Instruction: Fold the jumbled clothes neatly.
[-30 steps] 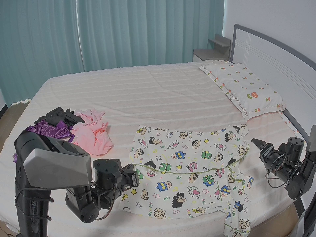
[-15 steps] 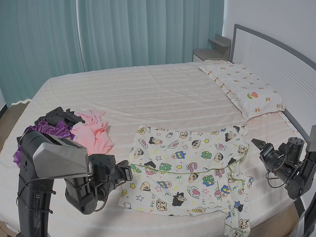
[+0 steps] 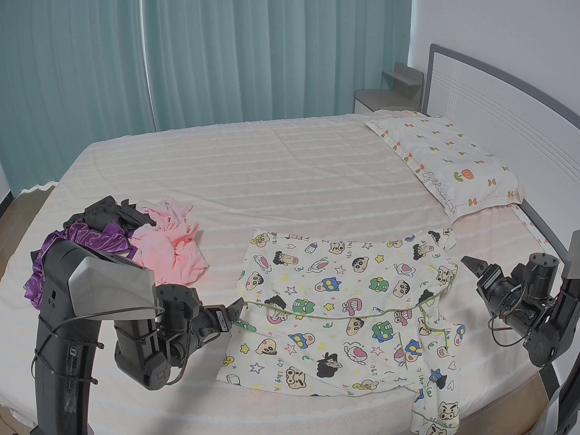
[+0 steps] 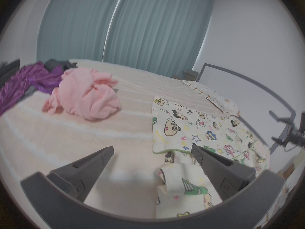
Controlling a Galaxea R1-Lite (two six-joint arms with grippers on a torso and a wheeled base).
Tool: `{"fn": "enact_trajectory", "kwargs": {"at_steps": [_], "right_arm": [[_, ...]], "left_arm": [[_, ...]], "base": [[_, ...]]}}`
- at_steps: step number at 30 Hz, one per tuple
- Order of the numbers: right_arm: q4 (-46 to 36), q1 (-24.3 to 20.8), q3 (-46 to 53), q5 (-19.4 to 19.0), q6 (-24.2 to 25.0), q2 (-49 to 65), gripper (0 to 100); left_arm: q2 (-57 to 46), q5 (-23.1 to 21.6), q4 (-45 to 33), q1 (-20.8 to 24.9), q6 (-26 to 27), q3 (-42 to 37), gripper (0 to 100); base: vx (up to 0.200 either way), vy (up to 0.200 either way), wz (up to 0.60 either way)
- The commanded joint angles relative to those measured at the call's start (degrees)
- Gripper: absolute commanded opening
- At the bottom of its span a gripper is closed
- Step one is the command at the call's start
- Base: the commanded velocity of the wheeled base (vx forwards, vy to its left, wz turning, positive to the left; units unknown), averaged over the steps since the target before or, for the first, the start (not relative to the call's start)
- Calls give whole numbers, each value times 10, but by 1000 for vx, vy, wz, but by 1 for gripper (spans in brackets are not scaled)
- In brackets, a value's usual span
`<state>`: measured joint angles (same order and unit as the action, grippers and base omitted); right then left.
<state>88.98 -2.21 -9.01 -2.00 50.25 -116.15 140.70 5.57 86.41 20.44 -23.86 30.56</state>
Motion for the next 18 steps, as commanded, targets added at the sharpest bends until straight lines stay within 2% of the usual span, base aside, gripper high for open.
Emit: {"fn": "enact_trajectory", "kwargs": {"at_steps": [1, 3, 5, 7, 9, 12, 18], "right_arm": [[10, -20, 32, -6, -38, 19, 100], [10, -32, 41, -6, -57, 20, 100], [10, -32, 55, -6, -67, 23, 100], [10, -32, 79, -8, -71, 29, 100], [9, -35, 90, -18, -77, 30, 100], [-6, -35, 90, -25, -77, 28, 100], [-32, -40, 90, -27, -81, 29, 100]], "left_arm": [[-107, -75, 1, -12, -96, -111, 100], [-149, -118, 1, -8, -133, -159, 100], [-173, -138, 1, 3, -165, -191, 100], [-186, -144, 1, 20, -198, -210, 100], [-189, -144, 1, 39, -224, -220, 100], [-180, -144, 1, 66, -228, -222, 100], [-137, -144, 0, 73, -225, -217, 100]], "base": [[0, 0, 0], [0, 0, 0], [0, 0, 0], [0, 0, 0], [-200, 0, 0], [-200, 0, 0], [-200, 0, 0]]}}
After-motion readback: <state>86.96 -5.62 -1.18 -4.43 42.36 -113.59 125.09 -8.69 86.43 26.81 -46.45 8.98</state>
